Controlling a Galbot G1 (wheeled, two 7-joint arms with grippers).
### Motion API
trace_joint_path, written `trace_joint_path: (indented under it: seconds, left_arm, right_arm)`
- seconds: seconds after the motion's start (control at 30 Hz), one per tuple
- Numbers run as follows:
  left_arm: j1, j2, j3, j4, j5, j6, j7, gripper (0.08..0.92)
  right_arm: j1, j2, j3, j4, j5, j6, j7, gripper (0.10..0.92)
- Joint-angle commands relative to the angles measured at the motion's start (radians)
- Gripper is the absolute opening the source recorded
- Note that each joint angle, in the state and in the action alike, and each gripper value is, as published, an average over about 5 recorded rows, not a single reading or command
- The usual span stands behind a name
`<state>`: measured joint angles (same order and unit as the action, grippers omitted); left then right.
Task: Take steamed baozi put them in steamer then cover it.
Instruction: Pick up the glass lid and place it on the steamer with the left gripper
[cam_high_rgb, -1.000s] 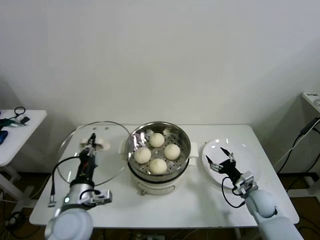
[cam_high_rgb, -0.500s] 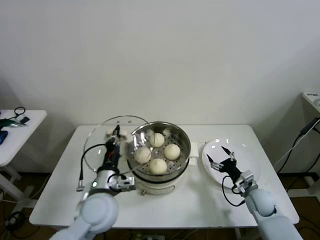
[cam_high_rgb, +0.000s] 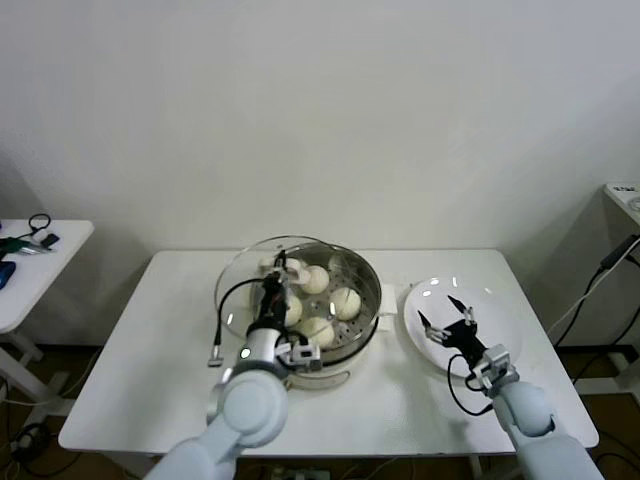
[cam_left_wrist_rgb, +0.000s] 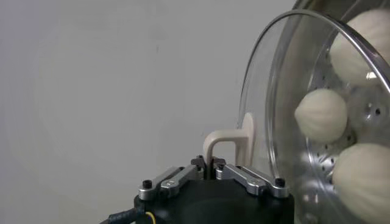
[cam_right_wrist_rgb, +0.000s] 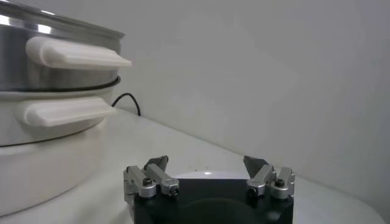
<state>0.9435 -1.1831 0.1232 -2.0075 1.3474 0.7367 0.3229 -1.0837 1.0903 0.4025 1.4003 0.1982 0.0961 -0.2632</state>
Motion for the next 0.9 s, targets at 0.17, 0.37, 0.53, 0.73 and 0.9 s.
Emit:
trace_joint_path:
  seconds: [0.17, 0.37, 0.53, 0.73, 0.9]
  left_arm:
    - [-0.046, -0.236, 0.036, 0.128, 0.196, 0.049, 0.079, 0.146]
    - [-0.029, -0.289, 0.036, 0.173, 0.223, 0.049, 0.054, 0.146]
    - [-0.024, -0.33, 0.041, 0.201, 0.24, 0.049, 0.037, 0.146]
    - [-0.024, -0.336, 0.035, 0.226, 0.253, 0.049, 0.036, 0.146]
    - [-0.022, -0.335, 0.029, 0.242, 0.266, 0.045, 0.04, 0.146]
  right_arm:
    - [-0.004, 0.002, 0.012, -0.004, -0.008, 0.005, -0.001, 0.823]
    - [-0.006, 0.0, 0.016, -0.005, -0.011, 0.009, -0.001, 0.823]
    - [-0.01, 0.0, 0.022, -0.004, -0.011, 0.011, -0.002, 0.823]
    - [-0.017, 0.0, 0.031, -0.003, -0.012, 0.015, -0.003, 0.823]
    - [-0.019, 0.001, 0.035, -0.005, -0.014, 0.017, -0.005, 0.823]
